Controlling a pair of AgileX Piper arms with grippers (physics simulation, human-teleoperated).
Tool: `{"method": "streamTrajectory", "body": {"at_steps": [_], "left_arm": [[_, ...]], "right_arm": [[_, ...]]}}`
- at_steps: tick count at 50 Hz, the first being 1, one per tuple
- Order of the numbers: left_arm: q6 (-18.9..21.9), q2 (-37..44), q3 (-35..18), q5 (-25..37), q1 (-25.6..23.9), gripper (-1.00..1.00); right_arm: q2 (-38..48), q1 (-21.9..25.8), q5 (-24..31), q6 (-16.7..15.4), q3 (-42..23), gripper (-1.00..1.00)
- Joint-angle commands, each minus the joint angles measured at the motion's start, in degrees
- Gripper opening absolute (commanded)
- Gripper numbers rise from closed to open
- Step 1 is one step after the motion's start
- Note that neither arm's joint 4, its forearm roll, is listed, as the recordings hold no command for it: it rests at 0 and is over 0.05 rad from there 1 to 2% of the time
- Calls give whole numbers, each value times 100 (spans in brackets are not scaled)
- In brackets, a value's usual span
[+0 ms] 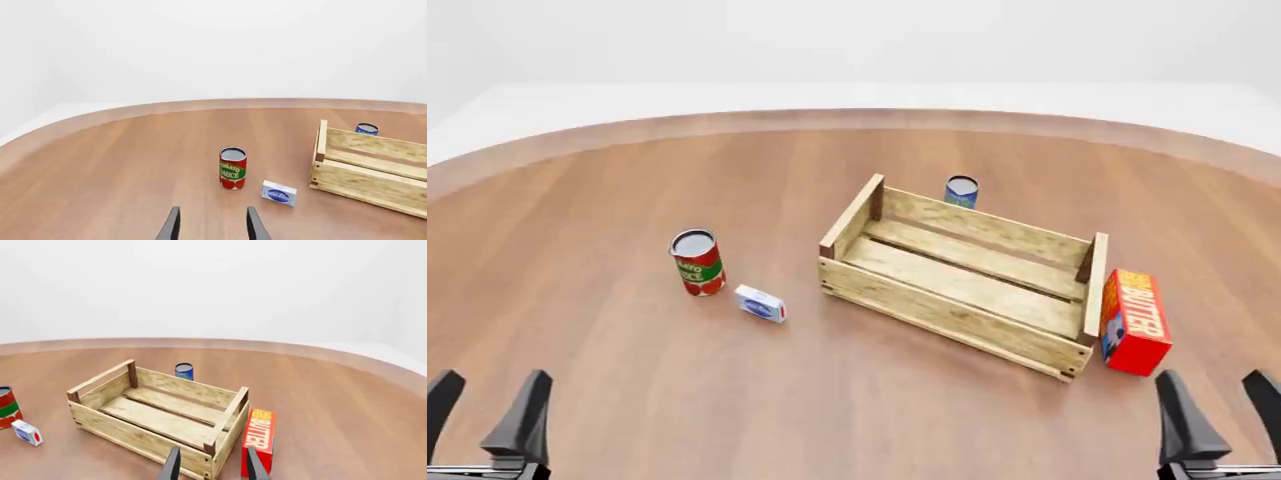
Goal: Pick up the butter and put it in the tray.
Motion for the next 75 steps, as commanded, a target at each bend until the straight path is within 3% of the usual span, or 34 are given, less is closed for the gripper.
{"method": "streamTrajectory", "body": {"at_steps": [1, 23, 50, 75], "left_arm": [[-1, 24, -17, -3, 0, 100], [-2, 20, -18, 3, 0, 100], [-1, 20, -18, 3, 0, 100], [-2, 20, -18, 3, 0, 100]], "right_arm": [[100, 37, -30, -82, -20, 100], [511, -317, -178, -308, -341, 100], [871, -983, -566, -302, -156, 100], [2118, -1144, -1673, -191, 14, 100]]}}
